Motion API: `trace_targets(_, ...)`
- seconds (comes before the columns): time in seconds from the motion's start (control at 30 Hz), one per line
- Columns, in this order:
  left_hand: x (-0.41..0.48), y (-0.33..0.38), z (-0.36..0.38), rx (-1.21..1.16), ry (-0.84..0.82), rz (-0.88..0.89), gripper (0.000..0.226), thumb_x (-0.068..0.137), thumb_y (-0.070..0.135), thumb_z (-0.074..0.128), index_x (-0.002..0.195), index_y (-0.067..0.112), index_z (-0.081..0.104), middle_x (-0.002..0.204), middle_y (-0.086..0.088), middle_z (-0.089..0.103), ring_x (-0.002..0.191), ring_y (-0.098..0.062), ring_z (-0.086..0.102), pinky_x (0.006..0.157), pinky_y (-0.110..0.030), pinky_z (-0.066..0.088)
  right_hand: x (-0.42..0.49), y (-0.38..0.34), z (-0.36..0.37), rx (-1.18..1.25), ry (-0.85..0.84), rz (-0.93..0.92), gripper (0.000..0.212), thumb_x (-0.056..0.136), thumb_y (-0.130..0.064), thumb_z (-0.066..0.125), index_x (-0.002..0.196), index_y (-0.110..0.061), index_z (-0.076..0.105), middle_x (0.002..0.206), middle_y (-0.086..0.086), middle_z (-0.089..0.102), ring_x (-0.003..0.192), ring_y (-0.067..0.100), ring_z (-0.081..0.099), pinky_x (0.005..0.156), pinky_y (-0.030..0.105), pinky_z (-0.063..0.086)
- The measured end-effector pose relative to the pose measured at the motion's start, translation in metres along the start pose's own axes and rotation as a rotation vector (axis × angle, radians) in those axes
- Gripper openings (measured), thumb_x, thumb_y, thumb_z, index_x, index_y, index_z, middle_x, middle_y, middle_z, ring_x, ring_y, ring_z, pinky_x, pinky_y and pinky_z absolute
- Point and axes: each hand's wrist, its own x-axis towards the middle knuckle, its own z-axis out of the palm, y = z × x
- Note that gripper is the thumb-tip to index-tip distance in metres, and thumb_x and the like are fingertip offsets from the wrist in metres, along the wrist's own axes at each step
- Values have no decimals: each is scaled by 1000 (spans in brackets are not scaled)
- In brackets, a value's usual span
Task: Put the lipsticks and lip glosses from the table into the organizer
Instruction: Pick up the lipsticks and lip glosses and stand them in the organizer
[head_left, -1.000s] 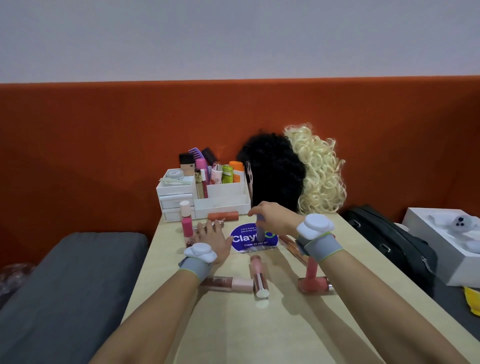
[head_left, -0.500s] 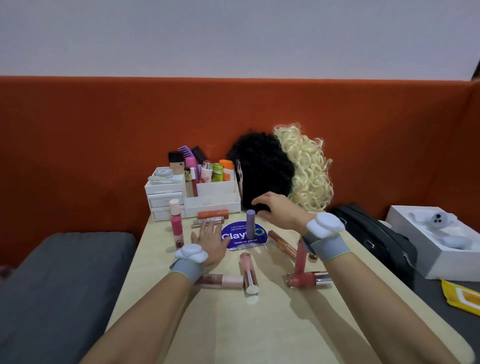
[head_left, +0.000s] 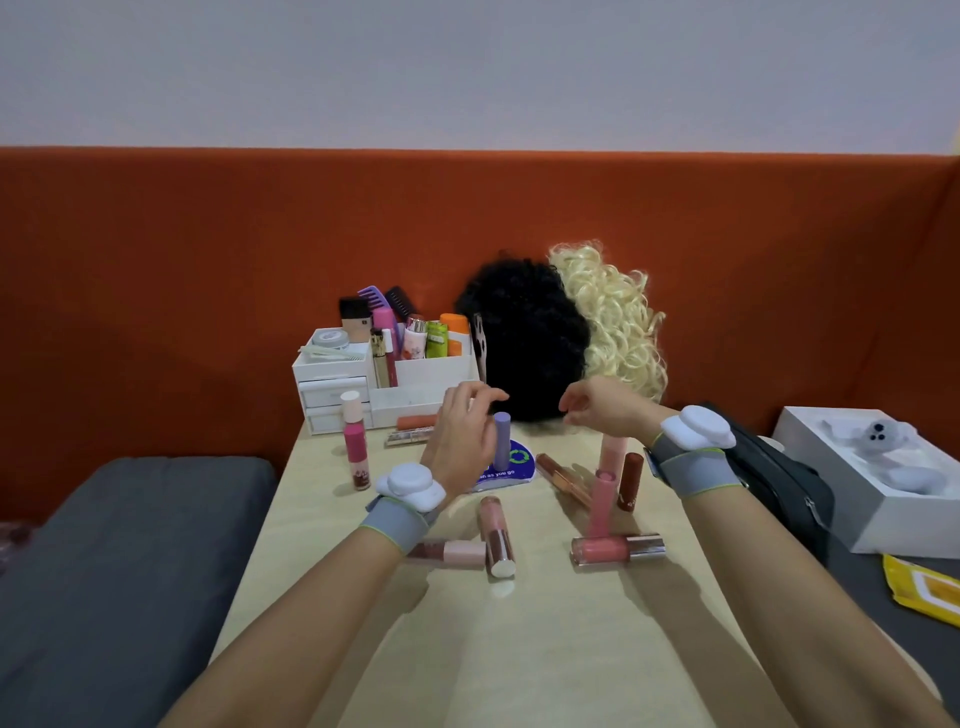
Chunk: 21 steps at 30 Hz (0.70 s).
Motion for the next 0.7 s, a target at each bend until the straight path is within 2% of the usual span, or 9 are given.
trace_targets(0.07, 0, 10, 3, -5, -37, 147, 31, 85, 3, 43, 110, 3, 60, 111, -18, 58, 103, -26, 51, 89, -28, 41, 0, 3, -1, 22, 28, 1, 27, 89, -16, 60, 114, -9, 64, 116, 10, 68, 107, 26, 62, 94, 34, 48)
trace_targets(0.1, 0, 16, 5, -3, -107, 197, 32, 84, 1, 41, 110, 2, 61, 113, -19, 58, 103, -27, 52, 89, -29, 42, -1, 4, -2, 30, 38, 4, 26, 89, -16, 60, 114, -8, 64, 116, 11, 68, 108, 26, 62, 94, 35, 48)
trace_targets(0.2, -1, 30, 22, 54, -477, 195, 45, 84, -11, 41, 125, 3, 53, 135, -15, 48, 123, -28, 46, 101, -35, 40, -2, 11, -3, 52, 60, 16, 24, 90, -13, 58, 112, -6, 65, 117, 13, 67, 108, 27, 61, 89, 31, 46)
trace_targets(0.3, -5, 31, 46, 154, -706, 209, 45, 91, -1, 43, 136, 7, 44, 147, -13, 39, 135, -26, 37, 111, -41, 33, -6, 18, -3, 64, 65, 32, 23, 90, -13, 57, 111, -6, 65, 118, 13, 67, 108, 27, 61, 83, 27, 42)
trace_targets(0.37, -6, 31, 55, 176, -748, 186, 40, 93, 11, 47, 133, 8, 47, 142, -13, 46, 131, -27, 41, 106, -43, 36, -8, 19, -2, 67, 55, 40, 25, 91, -14, 56, 112, -7, 65, 119, 13, 66, 110, 27, 60, 85, 27, 43)
trace_targets(0.43, -3, 33, 58, 210, -756, 164, 37, 90, 12, 50, 128, 9, 51, 134, -11, 53, 126, -27, 45, 104, -41, 37, -12, 21, 1, 65, 47, 54, 25, 91, -15, 56, 113, -7, 66, 120, 13, 65, 110, 27, 60, 89, 31, 45)
trace_targets(0.57, 0, 33, 57, 314, -779, 163, 35, 92, 13, 48, 128, 10, 47, 130, -13, 52, 120, -32, 47, 99, -41, 39, -18, 26, 12, 96, 20, 90, 27, 91, -19, 57, 114, -9, 65, 117, 13, 65, 107, 26, 60, 82, 30, 44)
trace_targets(0.7, -3, 35, 54, 255, -762, 120, 34, 95, 12, 45, 128, 8, 45, 129, -14, 52, 118, -33, 48, 96, -41, 40, -19, 28, 22, 128, 60, 102, 30, 91, -17, 54, 119, -8, 61, 118, 15, 64, 109, 28, 58, 88, 32, 44)
